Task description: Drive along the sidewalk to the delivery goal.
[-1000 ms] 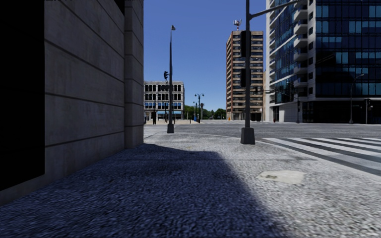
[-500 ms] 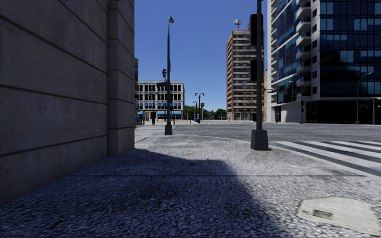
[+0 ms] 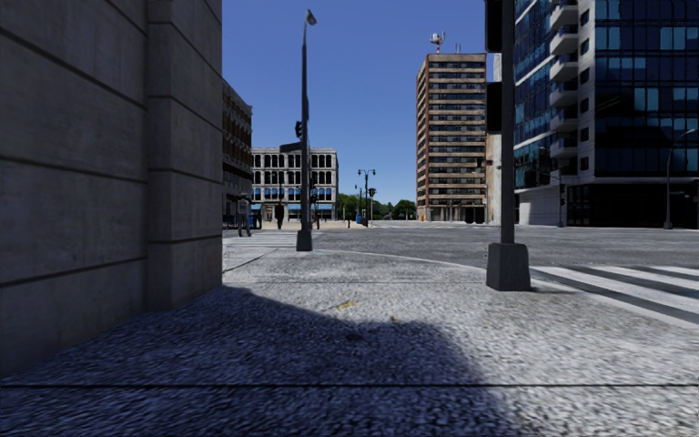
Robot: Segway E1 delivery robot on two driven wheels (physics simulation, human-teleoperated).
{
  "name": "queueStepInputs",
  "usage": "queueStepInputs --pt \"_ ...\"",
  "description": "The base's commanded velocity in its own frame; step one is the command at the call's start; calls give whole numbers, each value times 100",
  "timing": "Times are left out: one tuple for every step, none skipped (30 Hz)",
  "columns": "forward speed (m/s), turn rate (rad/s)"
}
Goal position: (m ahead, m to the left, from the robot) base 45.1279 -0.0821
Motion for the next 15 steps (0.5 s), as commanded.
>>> queueStepInputs --pt "200 0" --pt "200 0" --pt "200 0" --pt "200 0" --pt "200 0" --pt "200 0" --pt "200 0" --pt "200 0" --pt "200 0" --pt "200 0" --pt "200 0" --pt "200 0" --pt "200 0" --pt "200 0" --pt "200 0"
